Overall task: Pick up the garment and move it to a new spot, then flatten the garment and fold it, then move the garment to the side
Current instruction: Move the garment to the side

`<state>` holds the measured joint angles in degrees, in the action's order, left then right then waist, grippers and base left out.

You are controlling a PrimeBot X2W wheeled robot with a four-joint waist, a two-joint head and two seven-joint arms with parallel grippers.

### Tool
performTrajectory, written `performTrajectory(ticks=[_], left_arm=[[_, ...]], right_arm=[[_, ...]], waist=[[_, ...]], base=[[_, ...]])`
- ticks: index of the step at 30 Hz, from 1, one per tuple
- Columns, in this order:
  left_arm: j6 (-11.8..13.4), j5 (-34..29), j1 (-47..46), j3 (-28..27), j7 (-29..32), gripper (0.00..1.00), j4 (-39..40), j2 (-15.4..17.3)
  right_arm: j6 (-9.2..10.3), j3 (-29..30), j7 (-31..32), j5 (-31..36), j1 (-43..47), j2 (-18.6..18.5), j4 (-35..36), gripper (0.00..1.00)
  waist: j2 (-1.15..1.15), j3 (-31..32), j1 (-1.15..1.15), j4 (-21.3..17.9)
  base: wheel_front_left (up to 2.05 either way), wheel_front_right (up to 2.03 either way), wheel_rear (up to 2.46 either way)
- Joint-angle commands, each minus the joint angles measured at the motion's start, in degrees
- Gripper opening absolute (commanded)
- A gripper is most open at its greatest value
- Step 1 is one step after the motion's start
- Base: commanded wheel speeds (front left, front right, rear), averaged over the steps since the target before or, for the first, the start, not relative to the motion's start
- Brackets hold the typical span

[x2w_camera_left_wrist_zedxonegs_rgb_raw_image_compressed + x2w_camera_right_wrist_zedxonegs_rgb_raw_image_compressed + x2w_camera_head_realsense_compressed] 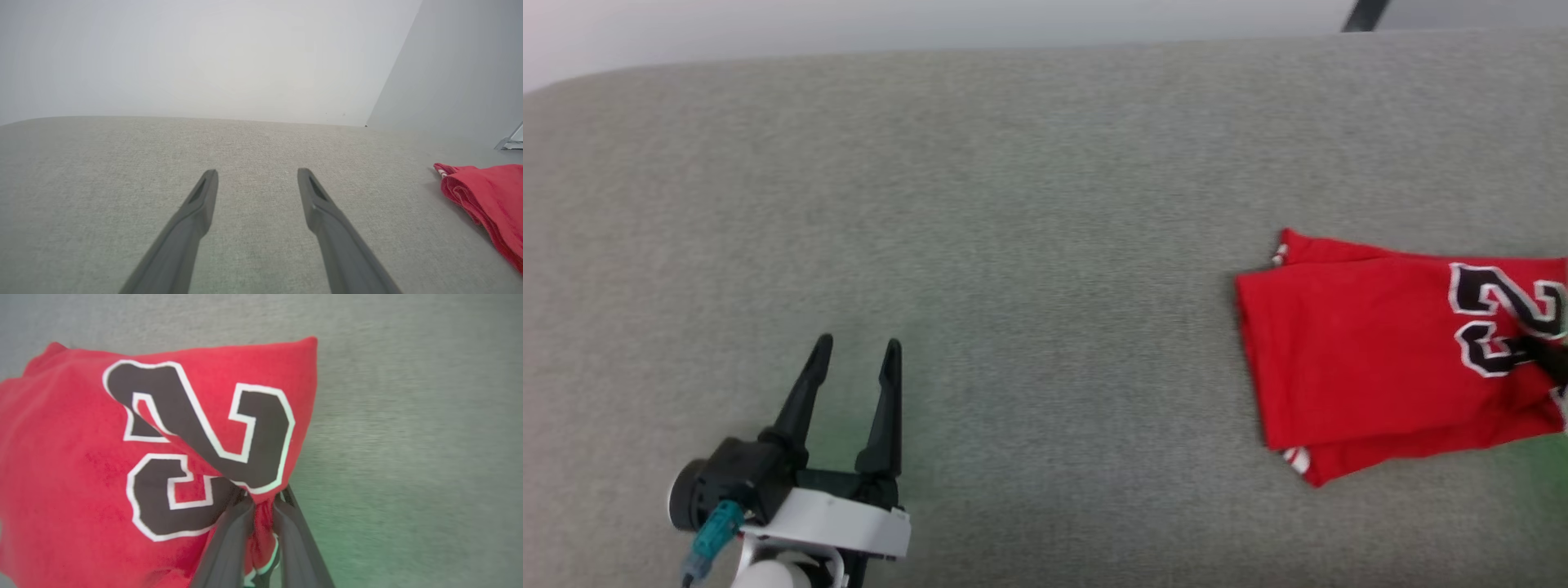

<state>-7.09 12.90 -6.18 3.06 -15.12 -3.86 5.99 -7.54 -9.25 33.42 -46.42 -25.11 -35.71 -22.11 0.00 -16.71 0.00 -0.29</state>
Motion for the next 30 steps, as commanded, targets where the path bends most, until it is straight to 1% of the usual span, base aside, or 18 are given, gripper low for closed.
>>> performTrajectory(ticks=[1, 5, 9, 15, 17, 23, 27, 30], left_arm=[[-0.30, -0.51, -1.04, 0.07, 0.01, 1.00, 0.56, 0.16], [-0.41, -1.24, -2.37, 1.30, 0.01, 1.00, 1.01, 0.63], [-0.36, -1.89, -4.66, 2.39, 0.01, 1.00, 1.73, 1.91], [-0.42, -2.80, -9.11, 3.97, 0.01, 1.00, 3.31, 4.17], [-0.41, -2.92, -10.28, 4.39, 0.01, 1.00, 3.89, 4.47], [-0.41, -3.38, -12.15, 5.64, 0.01, 1.00, 5.14, 5.13], [-0.40, -3.43, -12.84, 5.90, 0.01, 1.00, 5.05, 5.76], [-0.41, -3.47, -13.48, 6.23, 0.03, 1.00, 4.98, 6.27]], right_arm=[[0.11, 1.03, -0.71, -0.15, 0.32, -0.73, -0.27, 0.00], [0.11, 3.50, -2.67, 1.46, -1.08, -3.46, -1.95, 0.00], [0.11, 5.09, -5.71, 4.67, -3.72, -5.65, -4.29, 0.00], [0.11, 6.99, -10.40, 10.01, -9.59, -8.01, -10.30, 0.00], [0.11, 7.38, -11.96, 12.24, -11.45, -8.44, -12.51, 0.00], [0.11, 9.03, -15.76, 18.20, -15.90, -7.37, -19.84, 0.00], [0.11, 9.48, -18.20, 19.93, -17.93, -5.50, -24.12, 0.00], [0.11, 9.33, -19.83, 20.57, -19.14, -4.76, -26.52, 0.00]], waist=[[0.00, -0.23, 0.00, -2.85], [0.00, -1.30, 0.00, -5.15], [0.00, -3.30, 0.00, -6.69], [0.00, -6.75, 0.00, -6.78], [0.00, -7.60, 0.00, -6.72], [0.00, -9.74, 0.00, -7.10], [0.00, -10.71, 0.00, -7.66], [0.00, -11.26, 0.00, -8.10]], base=[[0.00, 0.00, 0.00], [0.00, 0.00, 0.00], [0.00, 0.00, 0.00], [0.00, 0.00, 0.00], [0.00, 0.00, 0.00], [0.00, 0.00, 0.00], [0.00, 0.00, 0.00], [0.00, 0.00, 0.00]])
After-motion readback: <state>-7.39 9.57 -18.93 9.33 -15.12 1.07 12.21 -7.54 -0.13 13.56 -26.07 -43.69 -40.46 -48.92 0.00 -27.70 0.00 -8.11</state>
